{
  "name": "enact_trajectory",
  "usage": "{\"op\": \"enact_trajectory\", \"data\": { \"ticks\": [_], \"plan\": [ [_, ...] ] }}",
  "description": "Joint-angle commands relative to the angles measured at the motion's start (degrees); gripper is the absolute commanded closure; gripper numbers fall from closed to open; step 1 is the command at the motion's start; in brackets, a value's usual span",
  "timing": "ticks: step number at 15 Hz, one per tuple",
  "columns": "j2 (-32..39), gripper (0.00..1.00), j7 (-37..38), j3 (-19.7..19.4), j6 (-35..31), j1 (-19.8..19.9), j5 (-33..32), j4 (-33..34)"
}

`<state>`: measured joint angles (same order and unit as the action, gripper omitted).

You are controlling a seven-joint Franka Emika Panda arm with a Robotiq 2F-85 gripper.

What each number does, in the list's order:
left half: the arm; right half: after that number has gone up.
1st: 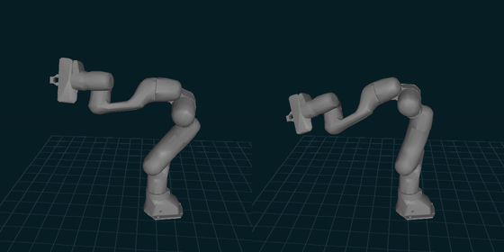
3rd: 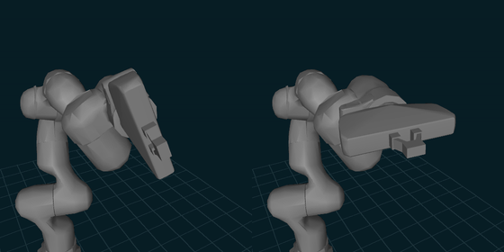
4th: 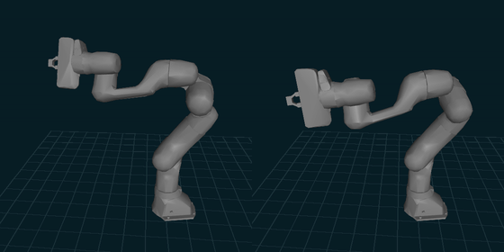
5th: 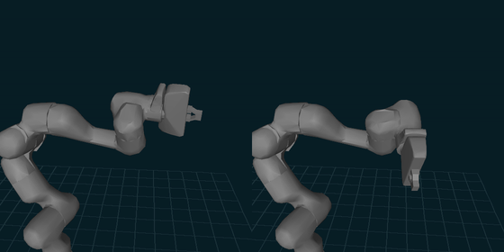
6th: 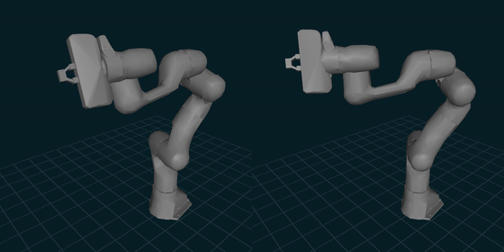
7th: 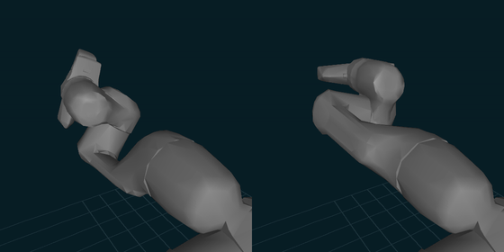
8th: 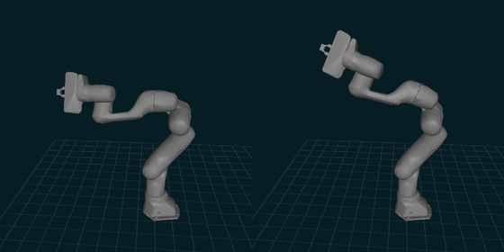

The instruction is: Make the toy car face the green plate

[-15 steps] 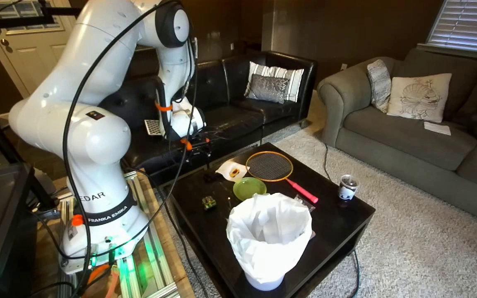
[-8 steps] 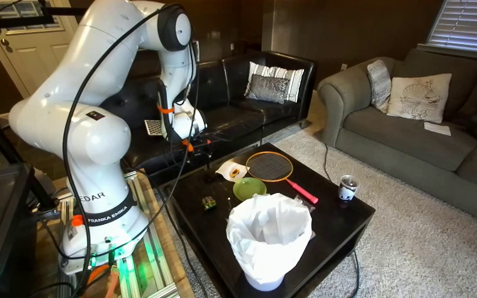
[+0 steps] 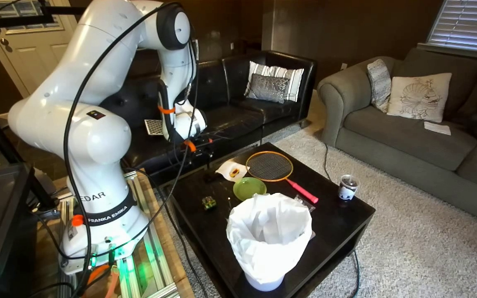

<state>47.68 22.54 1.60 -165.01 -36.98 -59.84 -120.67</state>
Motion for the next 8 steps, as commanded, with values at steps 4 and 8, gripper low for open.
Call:
{"op": "enact_trajectory", "data": {
  "ticks": [4,8],
  "plan": [
    [2.4,0.0,-2.5,-2.7,-3.1,-1.2,-7.6,-0.9],
    [6.3,0.0,-3.6,-3.2,-2.5,-1.0,-7.5,-0.2]
  ]
}}
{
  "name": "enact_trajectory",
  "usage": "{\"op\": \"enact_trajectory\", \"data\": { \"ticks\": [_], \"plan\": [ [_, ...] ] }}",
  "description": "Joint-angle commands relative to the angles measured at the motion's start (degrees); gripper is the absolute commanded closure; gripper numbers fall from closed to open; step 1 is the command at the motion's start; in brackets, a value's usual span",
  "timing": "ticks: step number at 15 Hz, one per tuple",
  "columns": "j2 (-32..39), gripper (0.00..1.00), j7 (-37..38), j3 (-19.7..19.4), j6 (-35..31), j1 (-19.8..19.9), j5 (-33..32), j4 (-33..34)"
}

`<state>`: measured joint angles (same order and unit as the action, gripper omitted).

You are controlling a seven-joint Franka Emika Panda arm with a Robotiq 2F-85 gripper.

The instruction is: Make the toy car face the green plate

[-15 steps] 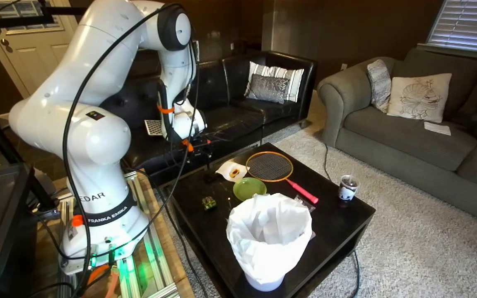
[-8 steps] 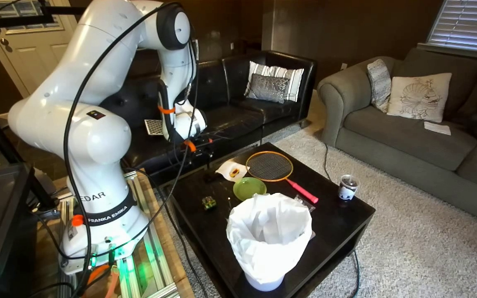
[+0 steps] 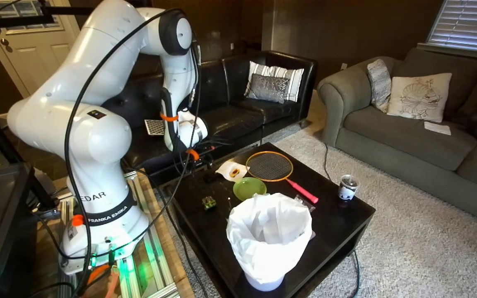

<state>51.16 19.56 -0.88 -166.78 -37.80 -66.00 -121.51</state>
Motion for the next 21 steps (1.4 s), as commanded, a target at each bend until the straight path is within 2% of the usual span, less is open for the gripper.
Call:
{"op": "enact_trajectory", "data": {
  "ticks": [1,9,11,17,21],
  "plan": [
    [3.8,0.0,-0.8,-0.7,-0.7,-0.1,-1.1,0.9],
    [4.7,0.0,-0.4,-0.8,0.2,0.2,0.0,0.4],
    [7.6,0.0,-0.9,-1.0,-1.9,1.4,-0.2,2.2],
    [13.5,0.0,1.0,-6.0,-8.3,0.0,-2.1,6.8],
    [17.7,0.0,-1.2,-6.3,-11.9,1.5,-1.0,10.2]
  ]
}}
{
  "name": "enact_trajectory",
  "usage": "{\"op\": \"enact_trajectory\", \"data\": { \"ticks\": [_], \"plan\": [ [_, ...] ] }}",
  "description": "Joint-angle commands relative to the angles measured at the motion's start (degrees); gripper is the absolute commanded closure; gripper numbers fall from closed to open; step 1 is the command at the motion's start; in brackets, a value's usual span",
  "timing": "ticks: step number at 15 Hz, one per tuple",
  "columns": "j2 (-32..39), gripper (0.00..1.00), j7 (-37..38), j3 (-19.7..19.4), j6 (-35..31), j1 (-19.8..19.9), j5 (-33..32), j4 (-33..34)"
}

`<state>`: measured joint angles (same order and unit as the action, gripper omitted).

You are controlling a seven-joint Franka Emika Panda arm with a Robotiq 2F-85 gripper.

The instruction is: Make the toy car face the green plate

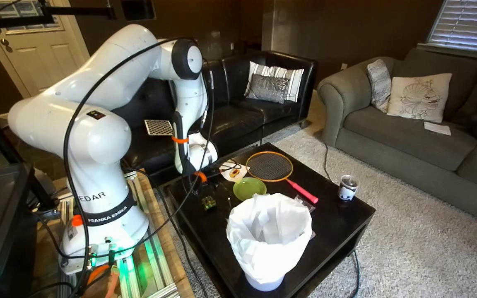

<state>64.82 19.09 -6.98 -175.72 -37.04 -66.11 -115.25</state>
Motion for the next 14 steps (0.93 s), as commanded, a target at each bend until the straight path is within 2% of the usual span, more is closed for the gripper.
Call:
{"op": "enact_trajectory", "data": {
  "ticks": [1,11,14],
  "plan": [
    [4.8,0.0,-1.6,0.2,-3.1,1.3,-0.7,4.4],
    [9.3,0.0,-9.0,3.5,-2.2,5.4,0.0,8.3],
    [9.8,0.25,-10.1,3.8,-2.2,6.0,0.0,9.0]
  ]
}}
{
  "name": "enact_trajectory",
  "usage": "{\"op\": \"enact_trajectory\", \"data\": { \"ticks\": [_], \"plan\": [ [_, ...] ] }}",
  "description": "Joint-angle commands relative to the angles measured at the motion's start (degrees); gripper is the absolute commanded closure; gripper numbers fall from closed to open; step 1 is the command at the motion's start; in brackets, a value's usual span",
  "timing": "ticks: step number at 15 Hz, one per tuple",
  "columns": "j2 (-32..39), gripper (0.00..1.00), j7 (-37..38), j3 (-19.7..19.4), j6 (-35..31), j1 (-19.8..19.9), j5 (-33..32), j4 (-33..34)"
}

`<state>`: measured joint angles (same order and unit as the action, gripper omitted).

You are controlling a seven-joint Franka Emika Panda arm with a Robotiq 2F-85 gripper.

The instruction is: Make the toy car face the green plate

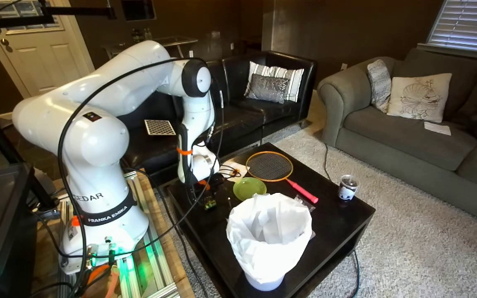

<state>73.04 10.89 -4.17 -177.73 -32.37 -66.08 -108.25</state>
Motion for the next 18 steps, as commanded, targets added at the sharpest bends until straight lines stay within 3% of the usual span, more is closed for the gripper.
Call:
{"op": "enact_trajectory", "data": {
  "ticks": [1,4,5,12,18],
  "plan": [
    [1.6,0.41,-2.2,1.0,-0.2,1.4,0.0,2.1],
    [1.7,0.63,-2.7,1.1,-0.1,1.7,0.1,2.5],
    [1.5,0.66,-2.8,1.2,-0.2,1.7,0.1,2.4],
    [0.3,0.68,-3.7,1.6,-0.5,2.2,0.0,1.3],
    [-3.1,0.68,-2.3,3.7,3.1,3.4,2.2,-1.5]
  ]
}}
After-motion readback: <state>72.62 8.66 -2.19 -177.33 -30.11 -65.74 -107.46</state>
